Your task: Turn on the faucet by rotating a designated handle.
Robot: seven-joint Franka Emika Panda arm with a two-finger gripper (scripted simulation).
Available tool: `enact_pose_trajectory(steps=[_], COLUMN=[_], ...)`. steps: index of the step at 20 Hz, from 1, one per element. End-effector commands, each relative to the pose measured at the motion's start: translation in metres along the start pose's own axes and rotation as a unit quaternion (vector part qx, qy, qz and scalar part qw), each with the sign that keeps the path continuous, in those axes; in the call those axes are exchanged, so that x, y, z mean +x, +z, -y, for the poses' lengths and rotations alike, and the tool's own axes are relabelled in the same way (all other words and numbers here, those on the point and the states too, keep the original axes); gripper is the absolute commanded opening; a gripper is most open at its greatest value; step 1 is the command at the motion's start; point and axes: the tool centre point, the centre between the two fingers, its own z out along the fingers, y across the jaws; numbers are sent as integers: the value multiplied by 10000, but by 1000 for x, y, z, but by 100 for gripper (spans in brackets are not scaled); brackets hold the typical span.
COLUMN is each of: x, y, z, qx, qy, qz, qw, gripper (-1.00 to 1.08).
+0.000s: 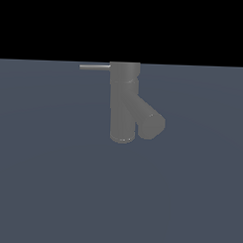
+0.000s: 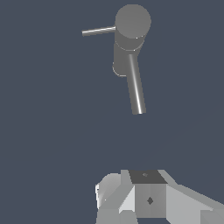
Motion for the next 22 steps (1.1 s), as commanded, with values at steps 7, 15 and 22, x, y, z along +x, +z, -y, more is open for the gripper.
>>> enact_pose_trajectory(steps=[7, 15, 22], x=[2, 3, 17], y=[3, 4, 7], z=[5, 6, 8], qx=[13, 18, 42], qy=[-91, -110, 171], qz=[59, 74, 83], qw=[9999, 9999, 9998], gripper=[-100, -100, -100])
